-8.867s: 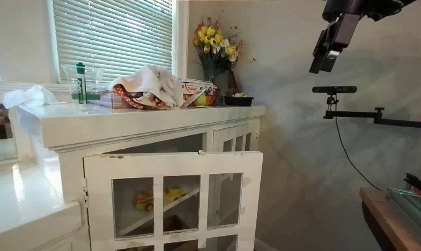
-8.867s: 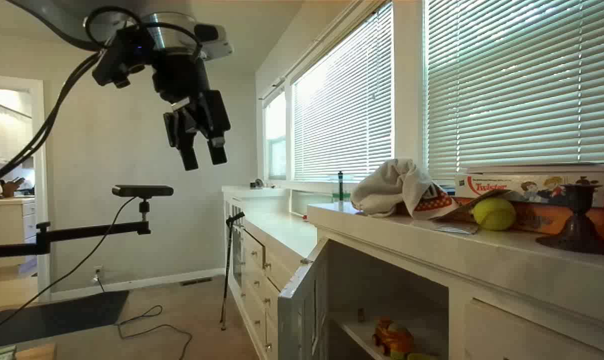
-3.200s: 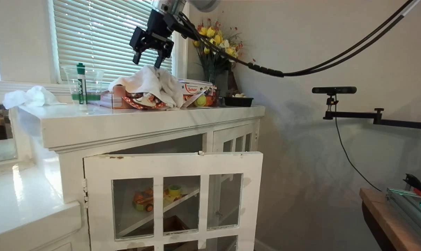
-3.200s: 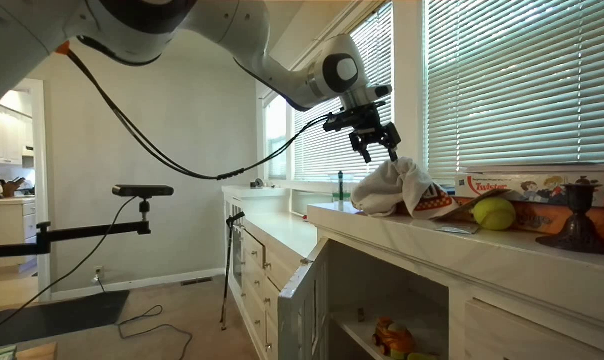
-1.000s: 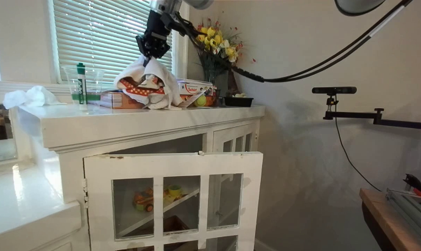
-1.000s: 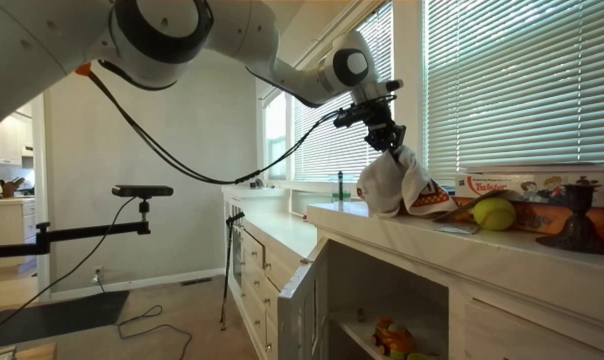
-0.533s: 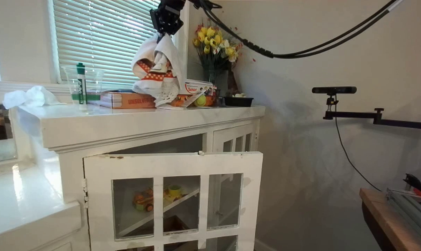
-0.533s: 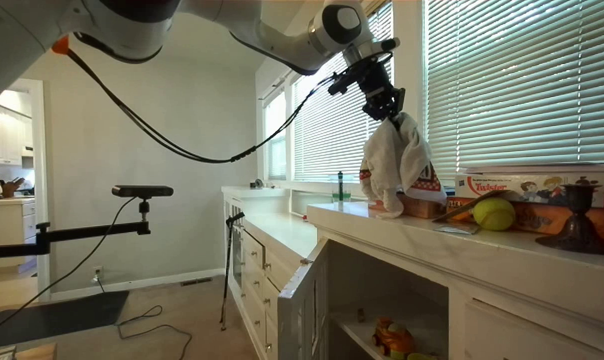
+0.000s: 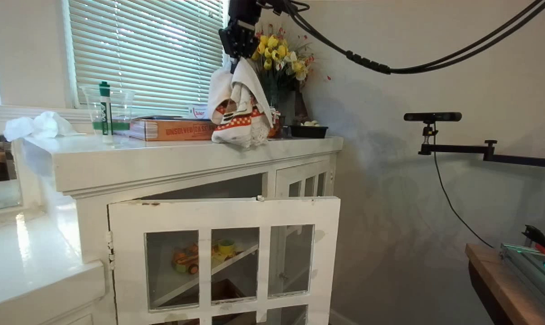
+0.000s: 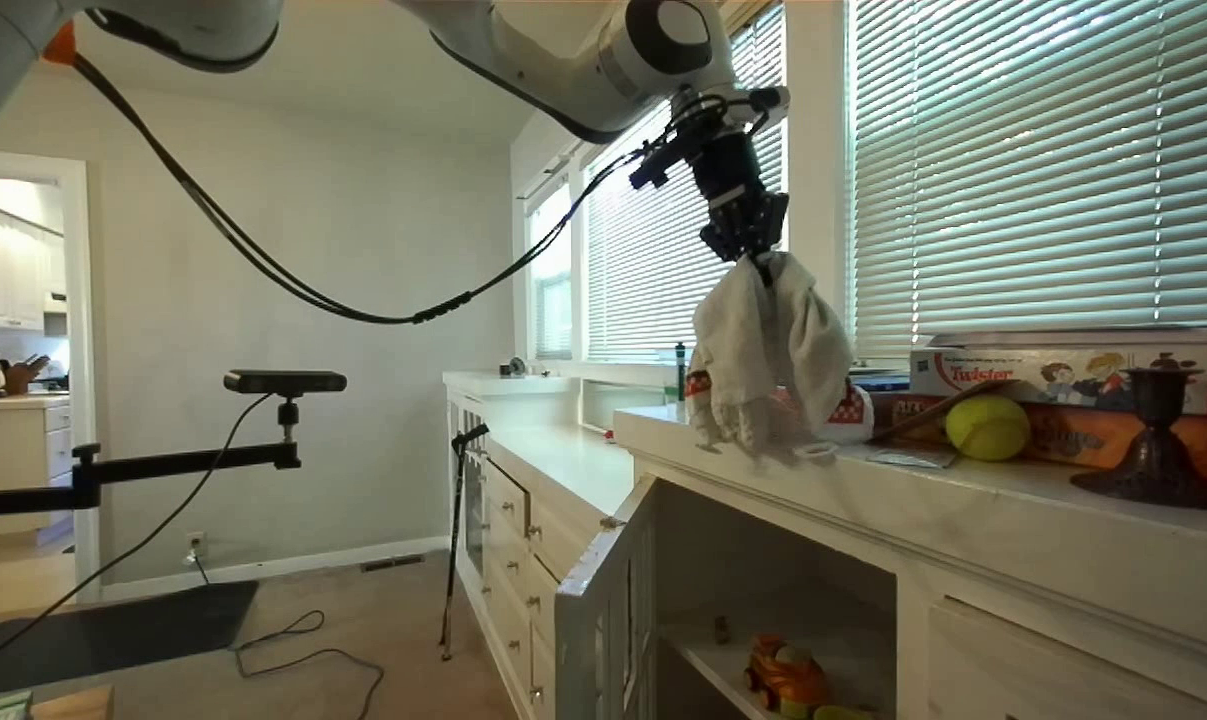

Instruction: Use the towel to wipe the countertop.

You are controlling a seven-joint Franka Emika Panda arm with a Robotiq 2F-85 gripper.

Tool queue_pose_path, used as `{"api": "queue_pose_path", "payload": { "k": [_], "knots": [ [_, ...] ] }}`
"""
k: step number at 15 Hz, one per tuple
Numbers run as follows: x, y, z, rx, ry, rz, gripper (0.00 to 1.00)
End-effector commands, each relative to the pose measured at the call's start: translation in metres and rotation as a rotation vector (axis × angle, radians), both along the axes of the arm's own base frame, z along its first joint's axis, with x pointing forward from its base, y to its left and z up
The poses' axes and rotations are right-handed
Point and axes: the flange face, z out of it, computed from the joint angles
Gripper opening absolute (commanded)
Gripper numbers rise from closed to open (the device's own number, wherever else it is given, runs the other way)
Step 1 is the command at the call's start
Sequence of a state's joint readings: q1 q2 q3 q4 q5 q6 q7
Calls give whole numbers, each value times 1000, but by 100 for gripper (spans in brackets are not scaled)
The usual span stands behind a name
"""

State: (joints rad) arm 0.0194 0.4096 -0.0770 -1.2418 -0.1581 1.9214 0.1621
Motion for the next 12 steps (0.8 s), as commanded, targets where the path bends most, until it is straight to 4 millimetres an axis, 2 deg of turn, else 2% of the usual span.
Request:
{"api": "queue_pose_path", "payload": {
  "k": [1, 7, 12],
  "knots": [
    [-9, 20, -34, 55, 42, 15, 3],
    [24, 37, -107, 144, 39, 43, 3],
    [55, 37, -146, 197, 41, 17, 3]
  ]
}}
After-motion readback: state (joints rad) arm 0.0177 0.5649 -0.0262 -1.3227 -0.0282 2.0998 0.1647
